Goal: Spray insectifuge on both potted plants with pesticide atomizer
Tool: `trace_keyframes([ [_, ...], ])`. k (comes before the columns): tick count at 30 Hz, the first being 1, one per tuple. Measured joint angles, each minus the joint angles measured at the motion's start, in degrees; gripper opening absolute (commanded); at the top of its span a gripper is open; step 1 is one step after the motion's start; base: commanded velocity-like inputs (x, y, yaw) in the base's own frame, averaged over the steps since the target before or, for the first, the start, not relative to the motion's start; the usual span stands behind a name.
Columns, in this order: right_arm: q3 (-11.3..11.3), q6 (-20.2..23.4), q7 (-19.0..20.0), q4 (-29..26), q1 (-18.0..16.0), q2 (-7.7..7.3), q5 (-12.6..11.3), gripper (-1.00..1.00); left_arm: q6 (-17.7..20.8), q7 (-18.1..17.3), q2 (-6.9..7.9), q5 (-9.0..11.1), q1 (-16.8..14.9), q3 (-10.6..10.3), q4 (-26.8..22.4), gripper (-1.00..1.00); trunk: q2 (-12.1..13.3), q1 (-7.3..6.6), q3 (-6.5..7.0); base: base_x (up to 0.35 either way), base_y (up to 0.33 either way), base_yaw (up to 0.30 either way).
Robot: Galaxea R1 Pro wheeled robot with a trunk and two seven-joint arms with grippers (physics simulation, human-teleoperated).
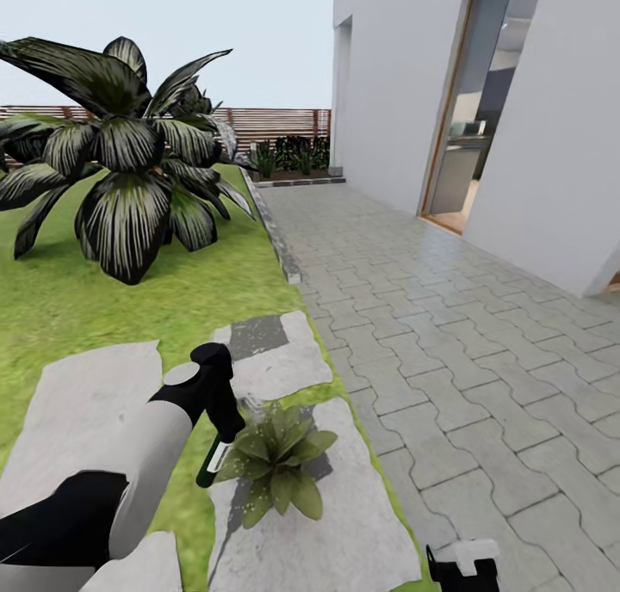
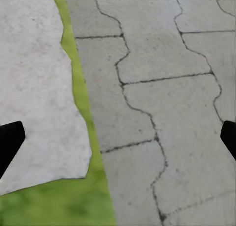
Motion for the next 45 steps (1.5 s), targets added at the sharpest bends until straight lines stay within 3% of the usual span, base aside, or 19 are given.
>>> trace_keyframes([
  [6, 0.0, 0.0, 0.0, 0.0, 0.0, 0.00, 0.0, 1.00, -0.1, 0.1, 0.12, 0.0, 1.1, -0.1, 0.0, -1.00, 0.0, 0.01, 0.00, 0.001, -0.004, 0.218],
  [19, 0.0, 0.0, 0.1, 0.0, 0.0, -0.01, 0.0, 1.00, 0.0, 0.2, 0.16, -0.1, 1.9, -0.4, -0.1, -1.00, 0.0, -0.02, 0.00, 0.053, -0.019, 0.007],
  [29, 0.0, 0.0, 0.0, 0.0, 0.0, 0.08, 0.0, 1.00, 0.0, 0.2, 0.09, -0.1, 1.9, -0.4, -0.1, -1.00, 0.0, -0.01, 0.00, 0.195, -0.193, 0.069],
  [45, 0.0, 0.0, 0.0, 0.0, 0.0, 0.09, 0.0, 1.00, 0.0, 0.2, 0.05, -0.1, 1.9, -0.4, -0.1, -1.00, 0.0, 0.01, 0.00, -0.046, -0.270, 0.272],
])
